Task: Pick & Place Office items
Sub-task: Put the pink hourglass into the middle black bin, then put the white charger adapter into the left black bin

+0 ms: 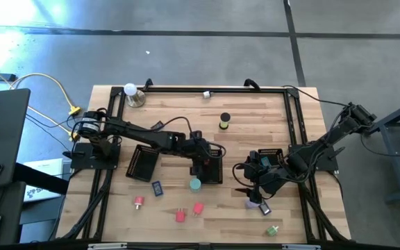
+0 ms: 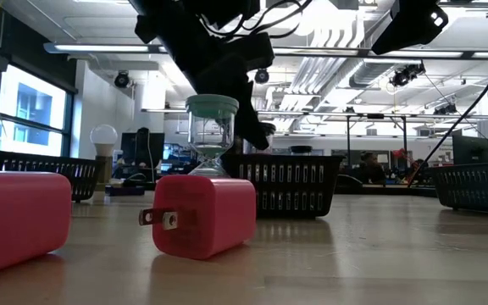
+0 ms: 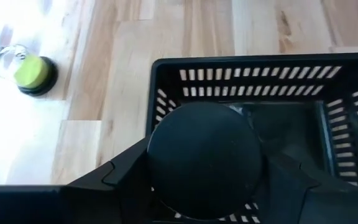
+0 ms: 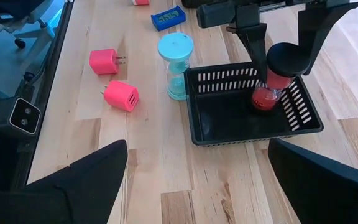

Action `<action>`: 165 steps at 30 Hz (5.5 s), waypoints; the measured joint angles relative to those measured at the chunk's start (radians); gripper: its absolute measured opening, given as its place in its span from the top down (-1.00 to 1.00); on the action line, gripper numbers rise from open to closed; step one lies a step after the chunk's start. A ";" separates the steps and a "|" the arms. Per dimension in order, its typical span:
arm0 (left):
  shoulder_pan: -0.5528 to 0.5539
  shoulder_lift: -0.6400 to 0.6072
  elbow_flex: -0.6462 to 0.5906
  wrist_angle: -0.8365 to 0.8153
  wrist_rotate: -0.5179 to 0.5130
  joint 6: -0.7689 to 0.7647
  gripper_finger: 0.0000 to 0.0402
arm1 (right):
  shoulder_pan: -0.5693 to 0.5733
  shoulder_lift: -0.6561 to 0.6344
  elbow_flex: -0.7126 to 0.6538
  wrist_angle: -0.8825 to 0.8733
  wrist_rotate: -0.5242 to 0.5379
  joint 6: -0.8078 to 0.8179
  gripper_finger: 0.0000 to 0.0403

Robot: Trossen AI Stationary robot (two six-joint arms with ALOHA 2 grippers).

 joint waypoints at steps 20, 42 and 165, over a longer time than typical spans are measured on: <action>0.000 -0.022 0.000 -0.016 0.017 0.000 -0.55 | 0.000 0.000 0.000 0.000 0.000 0.000 -0.89; 0.017 -0.209 0.000 -0.218 -0.133 0.027 -0.55 | 0.000 0.000 0.000 -0.009 0.000 0.000 -0.89; 0.719 0.540 0.737 -0.334 0.184 0.089 -0.55 | -0.020 0.000 -0.087 0.085 -0.029 -0.052 -0.89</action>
